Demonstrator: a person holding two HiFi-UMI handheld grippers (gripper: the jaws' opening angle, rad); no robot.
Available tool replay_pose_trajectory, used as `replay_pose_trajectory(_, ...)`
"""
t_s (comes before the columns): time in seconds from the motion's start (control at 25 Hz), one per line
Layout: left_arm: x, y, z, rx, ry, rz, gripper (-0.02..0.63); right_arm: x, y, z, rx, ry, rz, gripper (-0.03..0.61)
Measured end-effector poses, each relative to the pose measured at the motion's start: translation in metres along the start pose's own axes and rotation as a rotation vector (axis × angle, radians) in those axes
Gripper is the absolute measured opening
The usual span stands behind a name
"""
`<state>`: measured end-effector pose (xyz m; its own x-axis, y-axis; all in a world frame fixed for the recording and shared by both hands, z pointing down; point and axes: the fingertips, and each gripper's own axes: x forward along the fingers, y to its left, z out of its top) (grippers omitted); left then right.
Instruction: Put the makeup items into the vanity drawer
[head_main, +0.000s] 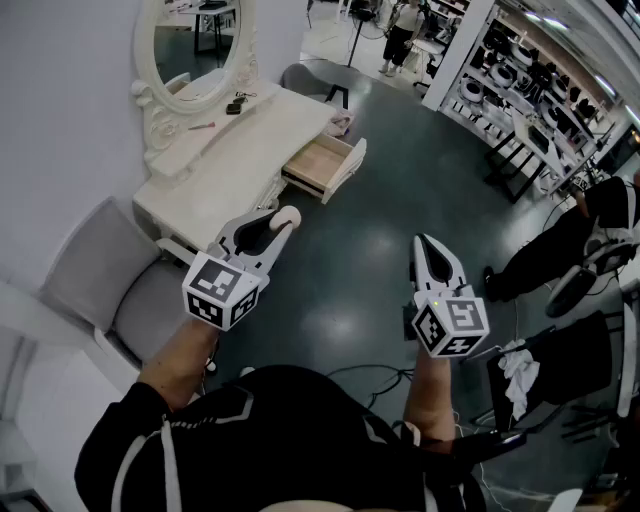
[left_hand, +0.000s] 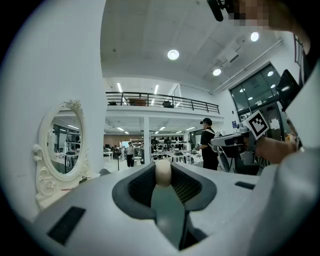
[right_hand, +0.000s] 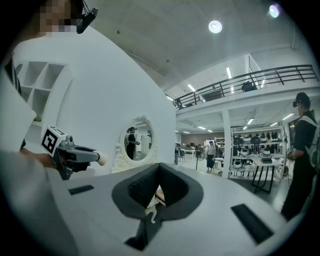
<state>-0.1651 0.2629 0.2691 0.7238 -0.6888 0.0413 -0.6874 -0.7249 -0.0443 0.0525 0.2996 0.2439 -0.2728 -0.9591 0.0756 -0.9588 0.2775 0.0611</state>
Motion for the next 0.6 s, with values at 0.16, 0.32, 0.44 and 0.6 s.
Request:
replay_pose_trajectory(0.16,-0.009,-0.003,0.007,-0.029,-0.012,0.002,0.095,-0.008,0.005,0.003,0.002,-0.001,0.004,0.004)
replay_pose_trajectory(0.32,-0.015,-0.007,0.01,-0.016,-0.015,0.009,0.095,-0.014,0.012,0.006,0.004,-0.006,0.015,0.005)
replay_pose_trajectory(0.44,-0.02,-0.01,0.011,-0.02,-0.019,0.011,0.095,-0.021,0.014,0.008,0.013,-0.021,0.015,0.005)
replay_pose_trajectory(0.6,-0.023,-0.012,0.012,-0.019,-0.024,0.014,0.095,-0.026,0.013,0.006,0.022,-0.02,-0.003,0.005)
